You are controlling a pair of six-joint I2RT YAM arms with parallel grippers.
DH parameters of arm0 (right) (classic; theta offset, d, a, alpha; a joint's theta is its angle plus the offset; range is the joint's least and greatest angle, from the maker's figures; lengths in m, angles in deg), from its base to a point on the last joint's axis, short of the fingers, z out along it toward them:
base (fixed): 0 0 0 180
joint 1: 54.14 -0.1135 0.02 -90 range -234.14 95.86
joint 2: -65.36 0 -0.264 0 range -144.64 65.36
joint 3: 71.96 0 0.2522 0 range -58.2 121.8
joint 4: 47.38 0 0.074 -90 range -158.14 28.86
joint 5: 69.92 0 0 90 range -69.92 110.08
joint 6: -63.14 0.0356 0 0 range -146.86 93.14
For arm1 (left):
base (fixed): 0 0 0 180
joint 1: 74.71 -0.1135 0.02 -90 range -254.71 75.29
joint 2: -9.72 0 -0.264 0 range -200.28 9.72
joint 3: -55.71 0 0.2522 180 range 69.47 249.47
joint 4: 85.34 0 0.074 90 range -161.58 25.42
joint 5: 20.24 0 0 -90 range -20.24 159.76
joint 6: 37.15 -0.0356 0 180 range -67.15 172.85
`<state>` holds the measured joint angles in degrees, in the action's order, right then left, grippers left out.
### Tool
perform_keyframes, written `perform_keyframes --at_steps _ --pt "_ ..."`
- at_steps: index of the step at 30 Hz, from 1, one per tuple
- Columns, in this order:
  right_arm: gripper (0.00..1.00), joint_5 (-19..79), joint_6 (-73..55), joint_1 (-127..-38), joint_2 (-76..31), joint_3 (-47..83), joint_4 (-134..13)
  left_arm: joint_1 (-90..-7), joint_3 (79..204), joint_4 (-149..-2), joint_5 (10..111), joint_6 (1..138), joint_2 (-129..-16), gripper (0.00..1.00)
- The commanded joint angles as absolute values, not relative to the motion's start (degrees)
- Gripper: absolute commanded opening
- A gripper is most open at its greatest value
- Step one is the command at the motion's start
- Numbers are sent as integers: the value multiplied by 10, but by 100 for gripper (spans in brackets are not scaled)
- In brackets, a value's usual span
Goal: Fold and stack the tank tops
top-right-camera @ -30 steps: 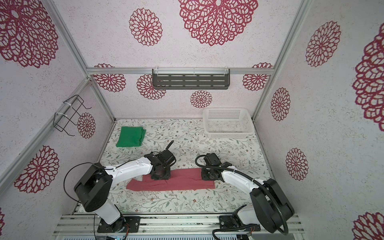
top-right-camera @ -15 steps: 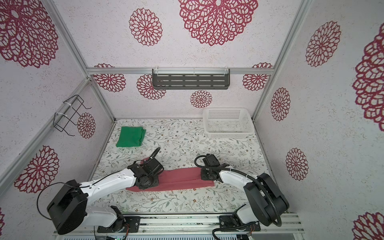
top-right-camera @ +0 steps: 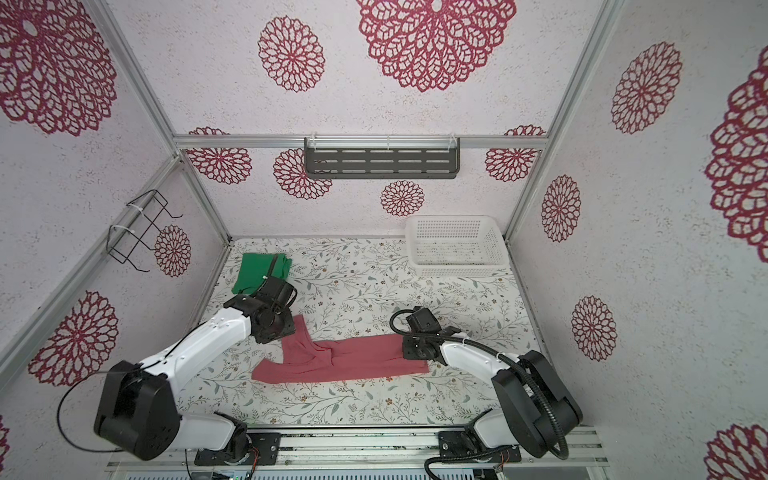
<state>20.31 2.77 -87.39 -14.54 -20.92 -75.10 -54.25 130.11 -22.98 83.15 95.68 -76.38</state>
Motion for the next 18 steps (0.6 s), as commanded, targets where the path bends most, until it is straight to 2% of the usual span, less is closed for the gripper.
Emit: perform_keyframes --at_steps 1,8,18 --pt "31 200 26 -875 -135 -202 -752 -549 1360 -240 833 875 -848 48" --pt "31 199 22 -875 -135 -206 -750 -549 1421 -269 820 848 -954 48" --pt "31 201 17 -875 -144 -208 -744 -551 1458 -272 818 831 -1022 49"
